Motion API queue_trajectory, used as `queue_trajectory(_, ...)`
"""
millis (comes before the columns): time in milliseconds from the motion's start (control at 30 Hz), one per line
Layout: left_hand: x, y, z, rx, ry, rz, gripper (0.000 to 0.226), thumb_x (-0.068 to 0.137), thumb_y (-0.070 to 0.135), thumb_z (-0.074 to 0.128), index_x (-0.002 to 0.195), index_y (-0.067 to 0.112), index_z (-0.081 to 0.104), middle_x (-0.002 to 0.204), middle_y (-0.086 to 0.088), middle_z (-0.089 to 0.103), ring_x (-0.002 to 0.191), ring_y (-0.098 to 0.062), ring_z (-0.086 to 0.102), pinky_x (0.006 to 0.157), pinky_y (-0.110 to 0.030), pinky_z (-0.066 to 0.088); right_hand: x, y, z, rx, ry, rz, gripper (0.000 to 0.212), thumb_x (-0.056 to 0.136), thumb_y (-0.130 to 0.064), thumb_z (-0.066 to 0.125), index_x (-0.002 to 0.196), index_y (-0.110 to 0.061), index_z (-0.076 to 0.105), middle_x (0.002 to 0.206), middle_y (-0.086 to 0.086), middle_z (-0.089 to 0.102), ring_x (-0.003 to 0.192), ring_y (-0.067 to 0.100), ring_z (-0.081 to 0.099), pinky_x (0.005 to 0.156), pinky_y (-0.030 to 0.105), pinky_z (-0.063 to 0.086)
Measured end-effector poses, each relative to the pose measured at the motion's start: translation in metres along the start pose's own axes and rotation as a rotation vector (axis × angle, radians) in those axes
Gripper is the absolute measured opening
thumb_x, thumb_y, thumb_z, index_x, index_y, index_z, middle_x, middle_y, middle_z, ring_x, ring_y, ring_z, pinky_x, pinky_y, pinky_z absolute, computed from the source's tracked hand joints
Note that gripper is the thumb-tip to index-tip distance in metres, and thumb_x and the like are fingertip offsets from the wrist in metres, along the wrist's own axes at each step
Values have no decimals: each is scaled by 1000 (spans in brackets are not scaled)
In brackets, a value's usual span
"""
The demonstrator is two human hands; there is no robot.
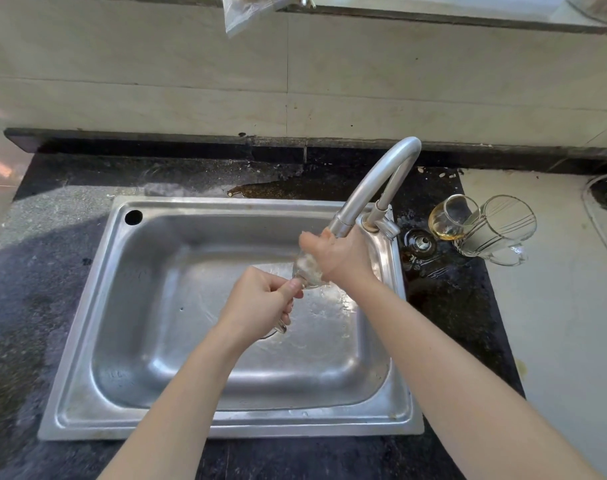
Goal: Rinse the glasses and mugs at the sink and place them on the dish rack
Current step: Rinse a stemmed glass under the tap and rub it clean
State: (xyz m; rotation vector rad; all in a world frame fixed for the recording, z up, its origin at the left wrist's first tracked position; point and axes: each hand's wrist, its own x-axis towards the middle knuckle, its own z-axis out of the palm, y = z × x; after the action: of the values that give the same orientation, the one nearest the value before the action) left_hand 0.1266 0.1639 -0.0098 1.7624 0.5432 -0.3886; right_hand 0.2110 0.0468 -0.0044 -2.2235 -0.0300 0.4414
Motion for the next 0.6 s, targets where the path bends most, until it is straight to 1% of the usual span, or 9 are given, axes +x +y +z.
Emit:
queue_trajectory(100, -1, 4, 0, -208, -33, -93, 31, 95, 11, 57, 84, -17, 66, 45, 3, 50, 37, -11, 44, 44, -21, 40, 0, -4, -5, 497, -1, 144, 41, 86, -18, 69, 54, -14, 44, 44, -3, 42, 38, 14, 37, 63, 37, 44)
queue_trajectory(167, -2, 9, -4, -431, -114, -227, 28, 96, 12, 54, 85, -12, 65, 47, 2, 45, 36, -9, 41, 42, -19, 40, -6, -1, -4, 666, 0, 102, 41, 85, -16, 72, 54, -15, 46, 42, -7, 41, 40, 12, 36, 61, 35, 43)
queue_trajectory(233, -2, 14, -9, -674, -218, -393, 27, 96, 15, 50, 85, -6, 62, 45, 6, 41, 34, -4, 40, 41, -17, 41, -10, 5, 1, 645, -5, -7, 39, 81, -21, 75, 55, -19, 46, 46, -10, 43, 49, 12, 41, 60, 29, 42)
queue_trajectory(300, -3, 16, -12, -826, -273, -491, 27, 96, 17, 47, 85, -3, 60, 45, 8, 40, 33, -2, 40, 41, -16, 41, -11, 10, 8, 488, 40, -103, 37, 78, -27, 77, 58, -21, 46, 53, -9, 47, 54, 10, 45, 58, 28, 42)
queue_trajectory(400, -5, 15, -10, -794, -279, -501, 26, 96, 17, 47, 86, -3, 60, 45, 8, 41, 33, -2, 40, 42, -15, 41, -5, 12, 8, 328, 63, -87, 41, 77, -30, 71, 48, -17, 45, 51, 2, 51, 51, 16, 50, 62, 42, 49)
queue_trajectory(467, -6, 15, -9, -688, -266, -473, 26, 97, 17, 47, 87, -3, 61, 44, 8, 42, 33, -2, 40, 43, -16, 40, -1, 10, -2, 386, -161, 7, 35, 83, -29, 68, 53, -18, 54, 50, 5, 57, 51, 16, 56, 70, 39, 48)
queue_trajectory(500, -7, 15, -10, -648, -267, -466, 27, 97, 17, 47, 86, -4, 61, 44, 8, 42, 34, -2, 40, 44, -16, 39, 0, 8, -11, 372, -324, 54, 30, 86, -33, 65, 64, -13, 62, 58, 7, 64, 56, 13, 62, 74, 29, 45)
queue_trajectory(567, -6, 17, -14, -608, -272, -455, 28, 96, 16, 48, 85, -4, 63, 45, 8, 41, 34, -2, 39, 44, -16, 39, 2, 1, -30, 272, -578, 113, 34, 91, -41, 57, 86, -9, 68, 79, 8, 73, 71, 5, 69, 72, 15, 41)
queue_trajectory(600, -6, 18, -17, -608, -277, -453, 28, 95, 16, 49, 84, -5, 63, 45, 8, 40, 34, -2, 38, 43, -16, 39, 5, -1, -35, 274, -646, 99, 36, 93, -41, 54, 88, -8, 68, 82, 8, 73, 74, 6, 69, 69, 12, 44)
